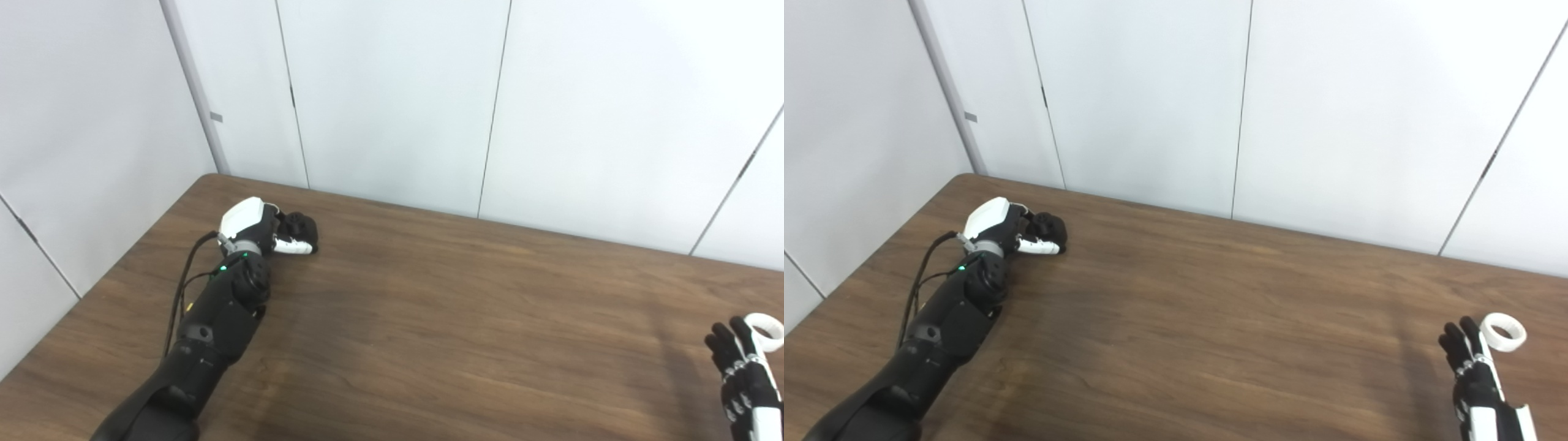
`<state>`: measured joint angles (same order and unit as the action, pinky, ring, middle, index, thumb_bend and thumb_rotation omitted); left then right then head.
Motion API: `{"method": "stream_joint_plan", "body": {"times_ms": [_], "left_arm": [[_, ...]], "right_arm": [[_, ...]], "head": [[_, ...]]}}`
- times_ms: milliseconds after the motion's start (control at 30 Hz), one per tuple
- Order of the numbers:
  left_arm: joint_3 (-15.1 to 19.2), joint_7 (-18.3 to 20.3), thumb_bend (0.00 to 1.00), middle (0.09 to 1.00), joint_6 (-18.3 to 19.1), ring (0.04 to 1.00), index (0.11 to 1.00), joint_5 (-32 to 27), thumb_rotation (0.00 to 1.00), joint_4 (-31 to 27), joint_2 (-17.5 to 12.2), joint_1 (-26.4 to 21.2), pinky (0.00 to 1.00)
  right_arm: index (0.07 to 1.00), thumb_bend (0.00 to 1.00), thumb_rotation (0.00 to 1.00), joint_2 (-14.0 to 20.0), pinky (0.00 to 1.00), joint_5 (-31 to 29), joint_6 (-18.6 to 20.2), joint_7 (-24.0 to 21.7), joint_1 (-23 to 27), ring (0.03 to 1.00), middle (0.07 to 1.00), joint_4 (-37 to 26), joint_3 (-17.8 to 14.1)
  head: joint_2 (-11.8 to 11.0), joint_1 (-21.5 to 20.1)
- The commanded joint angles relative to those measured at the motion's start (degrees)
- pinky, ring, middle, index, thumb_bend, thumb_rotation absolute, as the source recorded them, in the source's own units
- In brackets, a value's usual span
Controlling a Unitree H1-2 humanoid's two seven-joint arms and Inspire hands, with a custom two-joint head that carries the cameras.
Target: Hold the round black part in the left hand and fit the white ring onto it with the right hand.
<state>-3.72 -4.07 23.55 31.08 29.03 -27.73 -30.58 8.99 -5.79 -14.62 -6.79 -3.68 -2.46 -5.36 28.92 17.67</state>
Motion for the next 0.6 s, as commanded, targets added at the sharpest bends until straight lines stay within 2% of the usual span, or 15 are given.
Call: {"method": "stream_joint_plan", "body": {"times_ms": [0, 233, 433, 567], "left_arm": [[1.4, -3.0, 0.55, 0.852, -3.3, 0.947, 0.506, -1.0, 0.07, -0.5, -1.2, -2.0, 1.0], [2.0, -6.7, 0.52, 0.8, -7.1, 0.901, 0.485, -2.7, 0.04, 0.3, -0.2, -1.4, 0.96], [1.0, -7.8, 0.52, 0.801, -8.4, 0.904, 0.485, -1.6, 0.04, -0.8, -0.6, -0.5, 0.99], [0.4, -8.1, 0.52, 0.804, -7.8, 0.909, 0.485, -0.6, 0.04, -2.9, -0.9, 0.3, 0.99]], "right_arm": [[0.97, 0.55, 1.0, -2.2, 1.0, -0.4, 0.4, 0.1, -6.1, 0.951, 0.954, 4.7, 1.1], [0.972, 0.56, 1.0, -2.3, 1.0, -0.7, -0.8, -0.1, -5.8, 0.944, 0.95, 5.5, 1.1], [0.971, 0.58, 1.0, -2.2, 1.0, 0.1, -0.4, 0.3, -5.6, 0.943, 0.948, 5.8, 1.2], [0.965, 0.58, 1.0, -2.3, 1.0, -0.6, -0.6, 0.0, -5.4, 0.939, 0.945, 6.2, 1.1]], "head": [[0.1, 0.1], [-0.1, -0.1], [0.0, -0.2], [0.1, -0.4]]}}
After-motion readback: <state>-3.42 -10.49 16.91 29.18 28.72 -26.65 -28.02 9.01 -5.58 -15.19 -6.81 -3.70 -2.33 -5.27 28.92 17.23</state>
